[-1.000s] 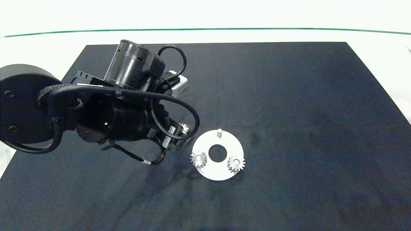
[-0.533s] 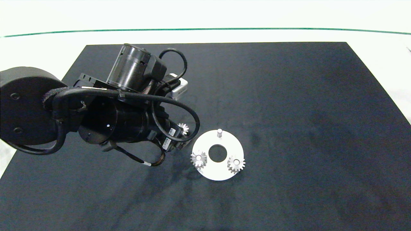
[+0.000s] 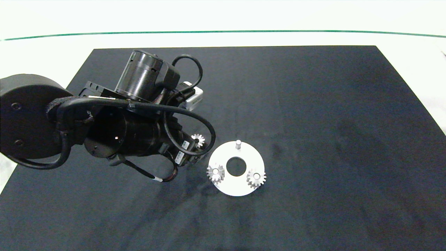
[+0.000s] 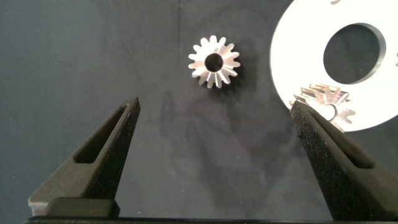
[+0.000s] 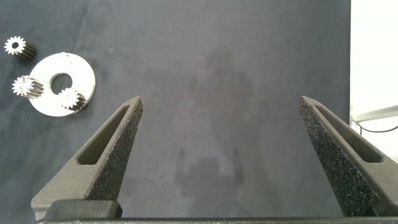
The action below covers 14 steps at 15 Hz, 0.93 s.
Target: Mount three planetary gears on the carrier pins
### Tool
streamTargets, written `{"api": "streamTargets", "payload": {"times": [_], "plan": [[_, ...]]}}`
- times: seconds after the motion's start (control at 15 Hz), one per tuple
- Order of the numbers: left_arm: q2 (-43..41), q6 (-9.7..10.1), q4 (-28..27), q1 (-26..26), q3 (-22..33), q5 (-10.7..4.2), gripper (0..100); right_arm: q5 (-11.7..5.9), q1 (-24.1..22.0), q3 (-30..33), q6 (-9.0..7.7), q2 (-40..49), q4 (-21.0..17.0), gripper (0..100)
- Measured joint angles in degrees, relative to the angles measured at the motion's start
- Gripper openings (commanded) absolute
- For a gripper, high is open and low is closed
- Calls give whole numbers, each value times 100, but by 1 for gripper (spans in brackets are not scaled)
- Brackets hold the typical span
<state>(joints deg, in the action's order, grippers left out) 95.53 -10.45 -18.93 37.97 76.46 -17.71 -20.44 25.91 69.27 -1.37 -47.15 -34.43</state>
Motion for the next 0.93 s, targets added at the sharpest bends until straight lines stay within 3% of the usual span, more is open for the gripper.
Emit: {"api": "streamTargets", "payload": {"times": [0.47, 0.93], "plan": [[497, -35, -28, -74, 468, 0, 100, -2, -9, -2, 0, 27, 72, 100], [791, -63, -46, -5, 610, 7, 100, 0, -9, -52, -59, 18, 72, 100]]}}
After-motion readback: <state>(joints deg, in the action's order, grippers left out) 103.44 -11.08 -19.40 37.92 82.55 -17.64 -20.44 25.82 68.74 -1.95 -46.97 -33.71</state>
